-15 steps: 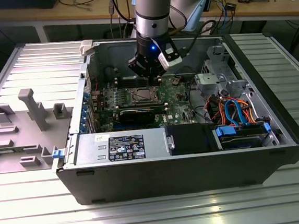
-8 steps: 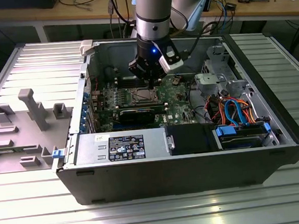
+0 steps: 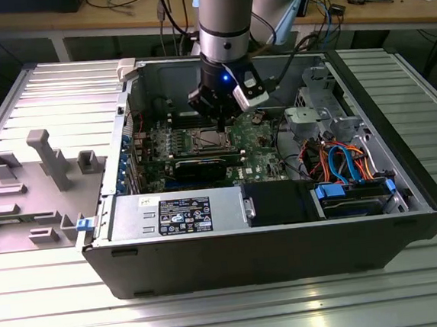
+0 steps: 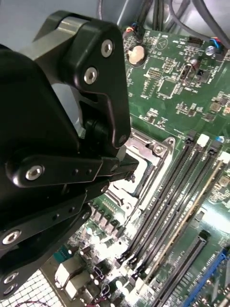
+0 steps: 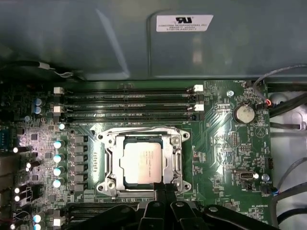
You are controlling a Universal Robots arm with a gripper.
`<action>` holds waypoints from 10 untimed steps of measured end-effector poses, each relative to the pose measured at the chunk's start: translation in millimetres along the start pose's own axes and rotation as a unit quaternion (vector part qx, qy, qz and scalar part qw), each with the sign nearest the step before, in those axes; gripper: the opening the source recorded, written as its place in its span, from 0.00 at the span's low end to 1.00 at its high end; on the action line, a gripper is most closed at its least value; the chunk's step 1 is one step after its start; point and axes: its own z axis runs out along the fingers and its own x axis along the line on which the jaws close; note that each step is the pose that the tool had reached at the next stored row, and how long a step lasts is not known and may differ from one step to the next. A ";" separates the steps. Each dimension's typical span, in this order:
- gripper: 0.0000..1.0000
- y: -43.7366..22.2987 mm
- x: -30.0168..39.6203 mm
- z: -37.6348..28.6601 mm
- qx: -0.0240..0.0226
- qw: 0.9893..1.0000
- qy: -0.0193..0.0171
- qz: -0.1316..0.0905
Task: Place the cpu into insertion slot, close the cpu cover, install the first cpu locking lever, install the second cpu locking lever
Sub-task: 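Install the second cpu locking lever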
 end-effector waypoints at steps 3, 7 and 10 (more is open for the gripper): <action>0.11 -9.7 -0.2 -0.3 -0.020 1.000 0.001 0.000; 0.11 -15.8 -0.6 3.3 -0.020 1.000 0.004 -0.011; 0.11 -21.7 -0.7 4.9 -0.020 1.000 0.010 -0.018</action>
